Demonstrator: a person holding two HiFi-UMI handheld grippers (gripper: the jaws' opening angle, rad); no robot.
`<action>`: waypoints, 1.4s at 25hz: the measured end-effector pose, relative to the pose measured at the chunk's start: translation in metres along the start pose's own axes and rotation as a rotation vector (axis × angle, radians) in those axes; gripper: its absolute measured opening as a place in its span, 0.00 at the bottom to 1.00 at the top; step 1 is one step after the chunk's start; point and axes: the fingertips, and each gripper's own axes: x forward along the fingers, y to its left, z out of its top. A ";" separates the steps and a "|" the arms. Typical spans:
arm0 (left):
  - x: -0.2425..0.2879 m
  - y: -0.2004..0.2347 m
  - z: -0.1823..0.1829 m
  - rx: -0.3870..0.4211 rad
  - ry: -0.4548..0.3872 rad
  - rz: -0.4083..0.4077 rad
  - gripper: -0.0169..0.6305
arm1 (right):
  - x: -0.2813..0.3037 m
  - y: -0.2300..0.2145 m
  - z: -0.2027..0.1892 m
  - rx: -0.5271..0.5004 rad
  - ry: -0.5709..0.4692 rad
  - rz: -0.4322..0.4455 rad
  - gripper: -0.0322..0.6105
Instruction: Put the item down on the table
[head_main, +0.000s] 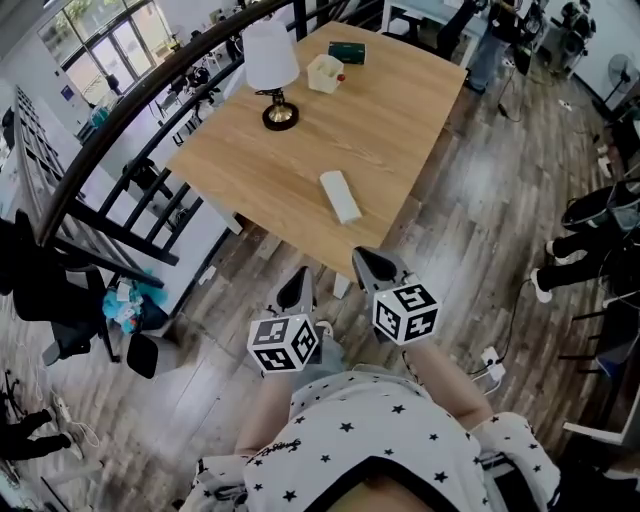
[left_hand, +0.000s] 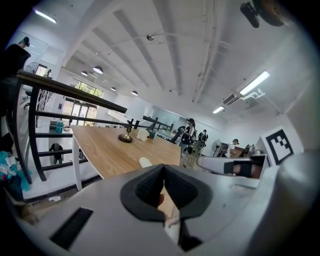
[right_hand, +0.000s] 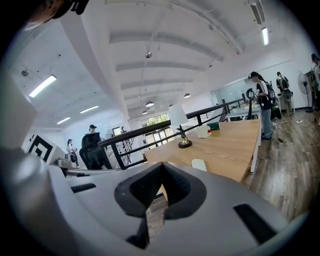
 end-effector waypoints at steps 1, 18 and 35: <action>-0.006 -0.006 -0.003 -0.005 -0.002 0.004 0.05 | -0.010 0.004 -0.001 -0.017 0.002 0.009 0.04; -0.084 -0.102 -0.052 0.027 -0.032 0.011 0.05 | -0.148 0.026 -0.031 -0.041 -0.055 0.051 0.04; -0.110 -0.138 -0.072 0.041 -0.061 0.022 0.05 | -0.196 0.030 -0.038 -0.083 -0.097 0.059 0.04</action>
